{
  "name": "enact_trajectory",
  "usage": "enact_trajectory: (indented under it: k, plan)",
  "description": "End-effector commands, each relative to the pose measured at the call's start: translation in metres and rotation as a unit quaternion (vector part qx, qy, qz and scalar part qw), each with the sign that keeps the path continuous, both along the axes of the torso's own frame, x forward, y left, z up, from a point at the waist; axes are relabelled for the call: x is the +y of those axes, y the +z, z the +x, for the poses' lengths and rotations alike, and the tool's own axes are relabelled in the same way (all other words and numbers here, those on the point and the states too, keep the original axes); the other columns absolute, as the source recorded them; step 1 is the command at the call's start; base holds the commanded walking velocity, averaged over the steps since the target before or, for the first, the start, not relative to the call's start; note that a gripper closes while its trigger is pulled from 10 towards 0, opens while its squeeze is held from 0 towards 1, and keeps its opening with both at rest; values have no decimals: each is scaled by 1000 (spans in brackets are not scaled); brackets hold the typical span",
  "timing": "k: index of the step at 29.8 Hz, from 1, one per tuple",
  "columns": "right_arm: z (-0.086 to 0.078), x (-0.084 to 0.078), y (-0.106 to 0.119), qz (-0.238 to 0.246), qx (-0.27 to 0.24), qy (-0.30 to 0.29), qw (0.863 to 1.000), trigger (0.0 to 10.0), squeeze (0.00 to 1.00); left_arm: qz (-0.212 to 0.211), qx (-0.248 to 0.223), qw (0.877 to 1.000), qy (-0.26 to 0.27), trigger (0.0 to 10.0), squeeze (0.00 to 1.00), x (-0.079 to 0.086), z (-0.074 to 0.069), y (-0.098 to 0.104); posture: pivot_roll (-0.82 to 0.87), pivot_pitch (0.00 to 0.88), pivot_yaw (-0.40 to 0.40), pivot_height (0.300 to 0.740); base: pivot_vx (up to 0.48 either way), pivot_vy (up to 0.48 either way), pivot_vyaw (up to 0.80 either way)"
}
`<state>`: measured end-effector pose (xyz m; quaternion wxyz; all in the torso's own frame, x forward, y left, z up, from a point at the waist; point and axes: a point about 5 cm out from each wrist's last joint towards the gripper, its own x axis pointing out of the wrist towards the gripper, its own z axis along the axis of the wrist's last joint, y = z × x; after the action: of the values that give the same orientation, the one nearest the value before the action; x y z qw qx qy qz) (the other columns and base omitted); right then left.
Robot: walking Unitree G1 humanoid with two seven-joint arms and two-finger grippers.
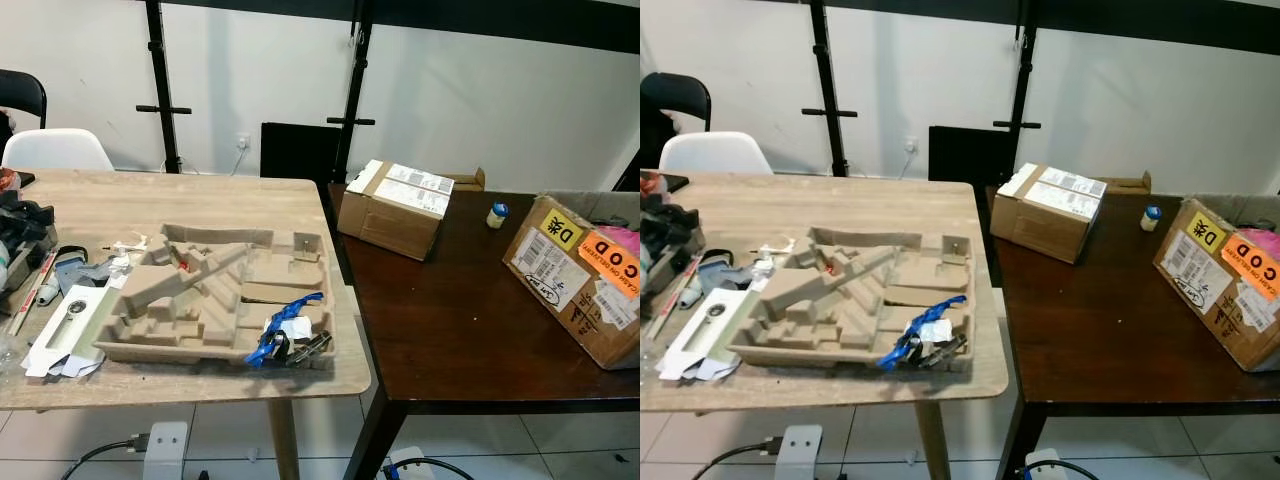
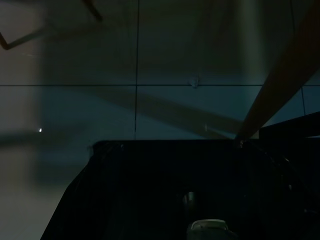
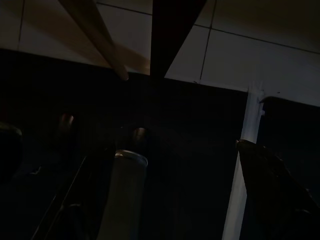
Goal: Picking trash to rubbish bin
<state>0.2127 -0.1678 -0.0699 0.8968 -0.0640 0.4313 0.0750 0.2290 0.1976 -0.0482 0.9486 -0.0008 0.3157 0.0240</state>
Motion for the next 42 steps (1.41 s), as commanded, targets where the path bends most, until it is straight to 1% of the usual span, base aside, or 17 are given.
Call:
enact_trajectory:
  k: [1,15,17,18,20,31,32,34,42]
  plan:
    - [-4,-3,-2,-2,6,-3,1000,10000,0,-2,11,1000,-4,10000,0,-2,-5,-4,76,51,-62,740,0,382,0]
    - [-5,-3,-3,-2,7,-4,1000,10000,0,-4,13,1000,-5,10000,0,-2,-6,-5,75,55,-60,740,0,407,0]
    - [-6,-4,-3,-2,8,-4,1000,10000,0,7,10,1000,-22,10000,0,-3,-6,-4,75,54,-60,740,0,0,0]
    - [-6,-4,-3,-2,8,-4,1000,10000,0,7,10,1000,-22,10000,0,-3,-6,-4,75,54,-60,740,0,0,0]
    - [-6,-4,-3,-2,8,-4,1000,10000,0,9,13,999,-32,10000,0,-4,-6,-5,75,54,-60,740,0,-386,0]
    - [-7,-4,-3,-1,8,-5,1000,10000,0,12,19,999,-28,10000,0,-3,-7,-5,74,55,-57,740,0,-480,0]
    - [-7,-4,-4,-2,8,-5,1000,10000,0,7,17,1000,-20,10000,0,-3,-7,-6,73,53,-56,740,0,0,0]
    - [-7,-5,-4,-3,9,-5,1000,10000,0,11,20,1000,-16,10000,0,-2,-8,-6,72,50,-57,740,0,0,0]
    - [-7,-6,-3,-4,8,-4,1000,10000,0,19,15,1000,-14,10000,0,0,-7,-5,71,39,-59,740,0,0,0]
